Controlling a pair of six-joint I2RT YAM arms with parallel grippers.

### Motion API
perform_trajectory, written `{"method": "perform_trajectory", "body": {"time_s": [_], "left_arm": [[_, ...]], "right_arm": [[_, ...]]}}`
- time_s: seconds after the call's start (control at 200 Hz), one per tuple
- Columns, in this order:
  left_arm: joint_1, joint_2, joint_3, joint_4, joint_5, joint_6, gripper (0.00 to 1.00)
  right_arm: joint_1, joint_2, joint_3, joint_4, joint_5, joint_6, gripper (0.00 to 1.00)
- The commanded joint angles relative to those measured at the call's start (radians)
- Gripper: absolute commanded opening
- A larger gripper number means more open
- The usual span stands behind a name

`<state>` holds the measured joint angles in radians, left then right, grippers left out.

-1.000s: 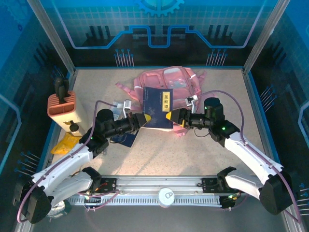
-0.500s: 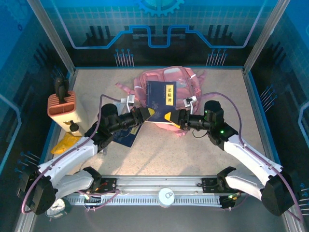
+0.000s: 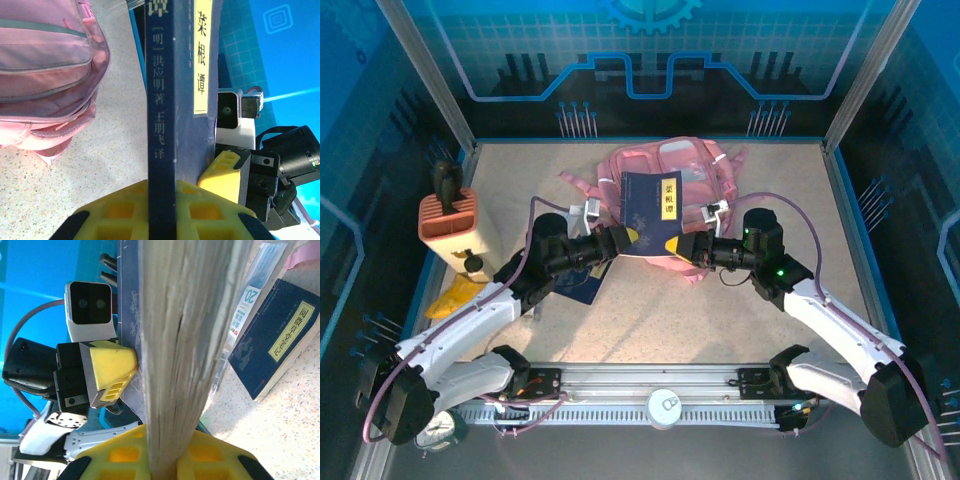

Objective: Pack the student bag

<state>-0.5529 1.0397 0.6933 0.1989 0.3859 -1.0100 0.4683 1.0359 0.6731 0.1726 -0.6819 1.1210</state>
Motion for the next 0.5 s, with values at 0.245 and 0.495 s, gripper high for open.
{"method": "perform_trajectory", "body": {"time_s": [0.245, 0.495], "left_arm": [[-0.005, -0.04, 0.209, -0.531, -0.267, 0.455, 0.4], [-0.022, 0.136, 0.318, -0.62, -0.307, 0.738, 0.49]], "right_arm": [[-0.101, -0.1, 0.054, -0.28, 0.038, -0.195, 0.09], [-0.211, -0.22, 0.053, -0.57, 0.086, -0.345, 0.11]]}}
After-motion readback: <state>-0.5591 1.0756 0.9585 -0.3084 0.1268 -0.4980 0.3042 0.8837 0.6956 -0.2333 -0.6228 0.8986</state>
